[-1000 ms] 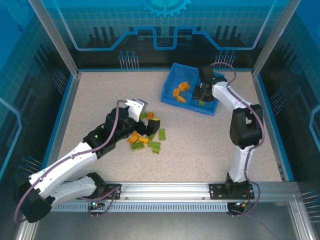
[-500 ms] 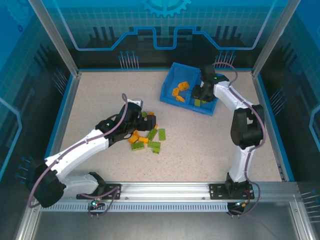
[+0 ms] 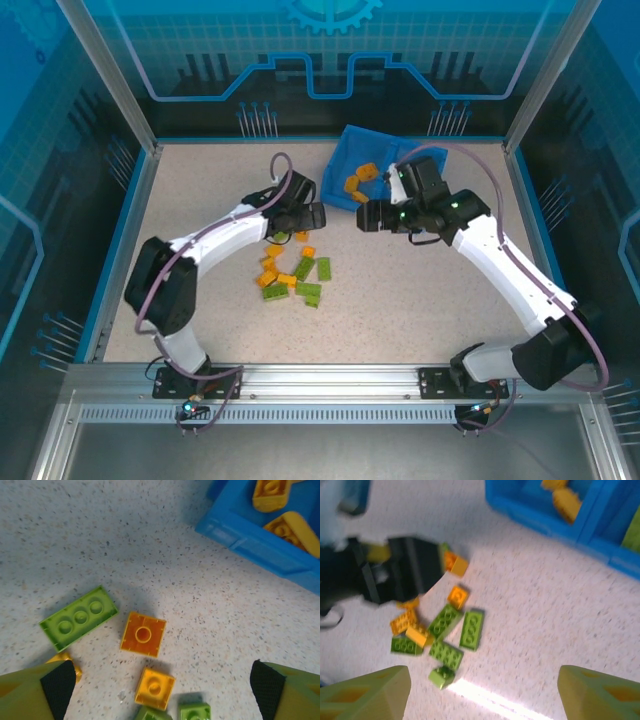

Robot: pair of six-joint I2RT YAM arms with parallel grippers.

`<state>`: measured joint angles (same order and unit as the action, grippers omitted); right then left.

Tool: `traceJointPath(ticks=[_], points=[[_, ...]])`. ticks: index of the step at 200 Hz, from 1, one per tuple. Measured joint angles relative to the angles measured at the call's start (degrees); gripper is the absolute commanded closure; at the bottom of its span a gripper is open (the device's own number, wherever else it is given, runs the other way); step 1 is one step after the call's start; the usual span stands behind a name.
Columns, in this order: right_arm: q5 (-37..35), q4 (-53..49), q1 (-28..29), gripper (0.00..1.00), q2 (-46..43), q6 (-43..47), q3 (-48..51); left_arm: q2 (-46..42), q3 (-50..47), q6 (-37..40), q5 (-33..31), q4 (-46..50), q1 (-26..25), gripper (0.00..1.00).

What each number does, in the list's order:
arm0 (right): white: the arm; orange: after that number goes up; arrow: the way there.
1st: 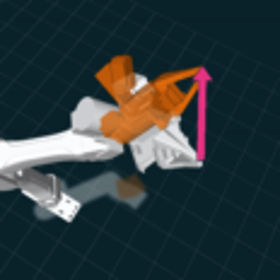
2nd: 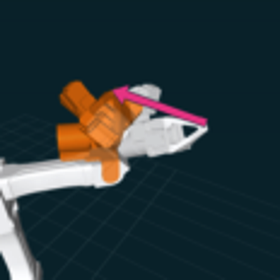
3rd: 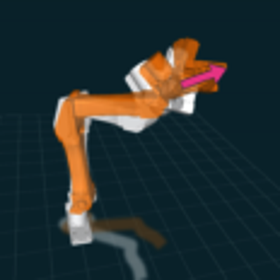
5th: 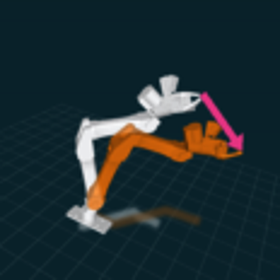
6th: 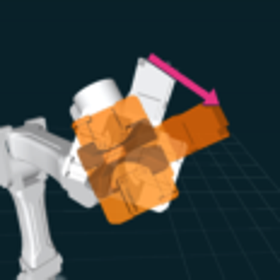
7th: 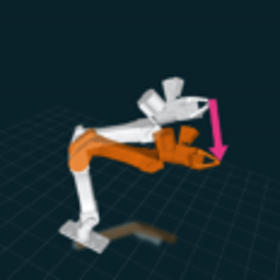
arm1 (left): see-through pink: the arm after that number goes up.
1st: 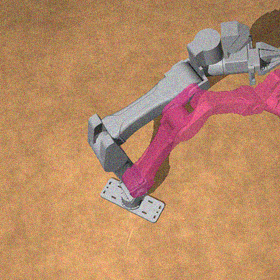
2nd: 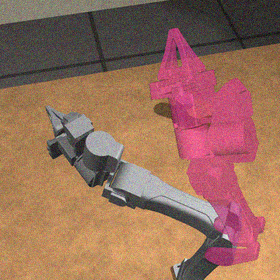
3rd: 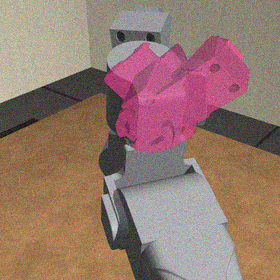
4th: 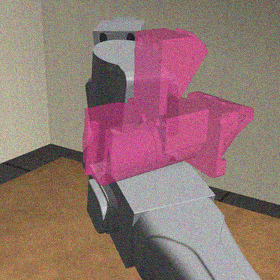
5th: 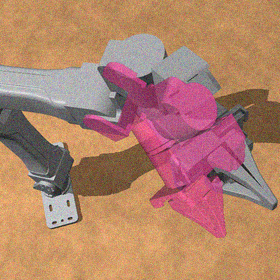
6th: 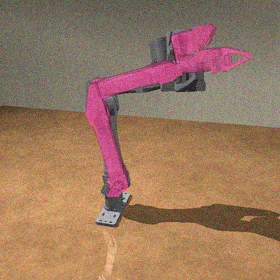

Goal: Sort the legos into containers by color

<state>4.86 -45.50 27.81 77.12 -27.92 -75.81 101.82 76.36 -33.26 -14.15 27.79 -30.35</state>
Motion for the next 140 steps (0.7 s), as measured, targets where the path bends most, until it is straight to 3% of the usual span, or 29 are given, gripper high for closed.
traceJointPath(ticks=[59,87,118,140], points=[[0.37,-4.00,-0.11,0.09,-3.80,0.11,0.26,11.37,5.66,0.13,0.02,1.33,0.63,0.29],[1.07,-4.66,-0.11,0.08,-4.55,0.15,-0.04,12.46,5.77,0.26,0.07,1.99,0.63,0.38],[1.95,-4.63,-0.11,0.08,-4.61,0.15,-0.04,12.68,5.73,0.11,0.07,1.88,0.63,0.57],[2.54,-4.63,-0.11,0.08,-4.61,0.15,-0.04,12.68,5.44,0.35,0.13,1.70,0.63,0.61]])
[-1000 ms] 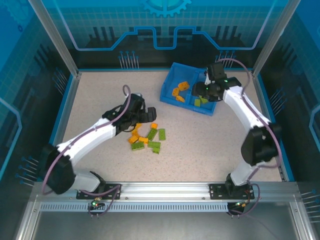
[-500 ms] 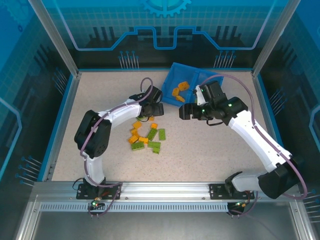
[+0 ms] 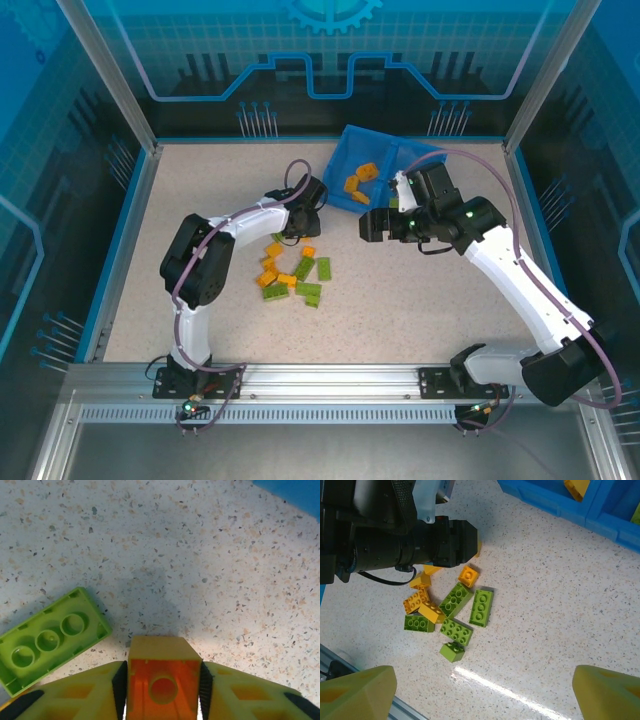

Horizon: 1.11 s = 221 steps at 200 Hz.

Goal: Sort the legos into containers by color

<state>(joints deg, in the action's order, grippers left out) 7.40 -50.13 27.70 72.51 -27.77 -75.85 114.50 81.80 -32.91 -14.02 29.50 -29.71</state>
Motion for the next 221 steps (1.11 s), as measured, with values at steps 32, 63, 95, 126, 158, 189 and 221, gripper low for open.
traceJointPath(ticks=[32,63,95,126,158,189,221], points=[[1.14,0.00,0.00,0.08,0.00,-0.02,0.00,0.00,0.00,0.04,0.00,-0.15,0.00,0.61],[1.92,0.04,0.00,0.07,0.00,-0.04,-0.35,0.00,0.00,0.31,0.00,-0.15,0.00,0.63],[2.08,0.07,0.00,0.07,-0.31,-0.09,-0.66,-0.20,0.02,0.74,0.48,-0.02,-0.11,0.64],[2.05,0.07,0.00,0.07,-0.79,-0.26,-0.81,-0.92,3.52,3.17,1.64,3.58,-1.49,0.65],[2.03,0.09,0.00,0.07,-0.96,-0.28,-1.46,-2.75,14.99,7.78,1.64,6.19,-5.99,0.65],[1.68,0.04,0.00,0.07,-2.08,-0.48,-1.51,-2.97,25.57,12.83,0.15,5.40,-8.24,0.66],[1.07,0.00,-0.04,0.06,-4.04,-0.52,-1.51,5.01,38.80,18.62,-3.41,3.15,-7.43,0.66]])
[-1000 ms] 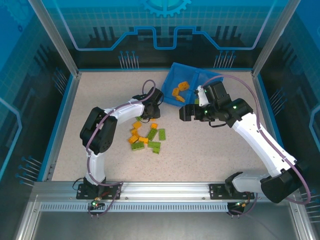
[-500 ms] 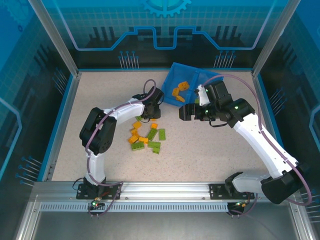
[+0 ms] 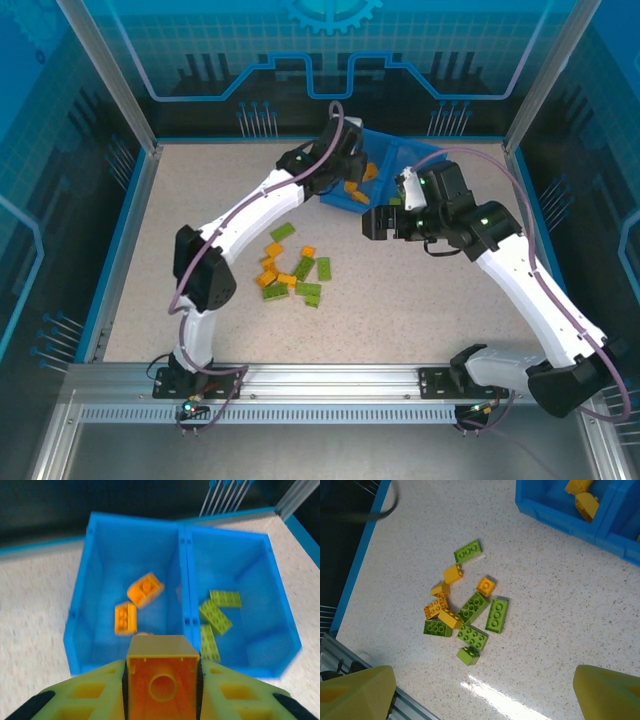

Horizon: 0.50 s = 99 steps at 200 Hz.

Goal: Sort the legos into containers by color

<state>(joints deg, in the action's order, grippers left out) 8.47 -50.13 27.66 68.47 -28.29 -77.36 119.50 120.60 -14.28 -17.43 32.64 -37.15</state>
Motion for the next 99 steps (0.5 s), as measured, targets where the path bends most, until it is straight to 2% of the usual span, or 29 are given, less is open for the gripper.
traceJointPath(ticks=[44,71,99], points=[[-0.72,-0.09,-0.59,0.06,-2.62,-0.17,0.02,19.76,19.15,4.61,-4.00,-0.83,1.33,0.67],[-0.98,-0.50,-1.05,0.05,-3.93,-0.15,0.04,26.29,21.11,5.07,-4.22,-0.94,2.56,0.64],[-0.96,-0.50,-1.27,0.04,-4.52,-0.13,0.07,29.44,21.16,5.42,-4.22,-1.01,3.54,0.54]])
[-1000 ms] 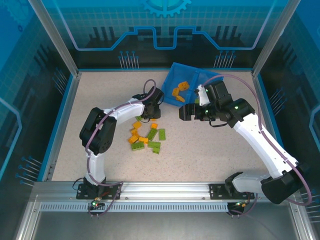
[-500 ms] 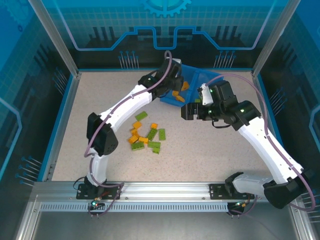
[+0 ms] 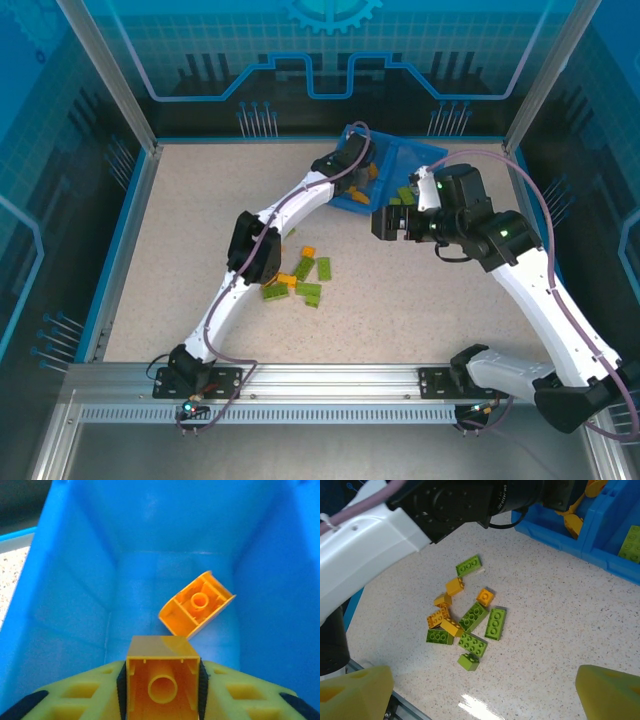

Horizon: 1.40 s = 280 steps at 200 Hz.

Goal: Sort the legos into containers by color

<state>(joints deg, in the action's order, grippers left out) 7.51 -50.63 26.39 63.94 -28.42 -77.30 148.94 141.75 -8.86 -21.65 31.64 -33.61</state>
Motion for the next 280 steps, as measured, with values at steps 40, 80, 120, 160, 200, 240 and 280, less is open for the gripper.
traceJointPath(ticks=[40,80,120,160,200,240,280], points=[[0.02,0.02,-0.20,0.03,-0.09,0.00,0.11,0.04,0.79,-0.39,0.00,-0.28,0.11,0.43],[0.00,0.04,-0.20,0.03,-0.09,0.00,0.46,-3.39,-0.74,-0.63,0.50,0.76,-0.07,0.45],[-0.04,0.09,-0.22,0.03,0.70,0.00,0.59,-23.21,-17.92,-1.70,2.78,-1.18,-0.76,0.47],[-0.33,0.52,0.33,0.04,4.24,0.00,1.09,-54.49,-45.44,-1.01,6.58,-10.16,-2.16,0.49],[-1.51,1.99,6.27,0.06,12.46,0.00,1.20,-81.09,-68.85,5.92,12.15,-14.25,-2.36,0.42],[-4.81,4.24,13.51,0.11,22.58,0.00,1.20,-97.07,-85.33,14.58,15.39,-10.29,-2.43,0.30],[-10.08,6.75,18.99,0.17,31.76,0.22,1.18,-108.76,-99.30,24.20,20.48,-6.36,-2.47,0.12]])
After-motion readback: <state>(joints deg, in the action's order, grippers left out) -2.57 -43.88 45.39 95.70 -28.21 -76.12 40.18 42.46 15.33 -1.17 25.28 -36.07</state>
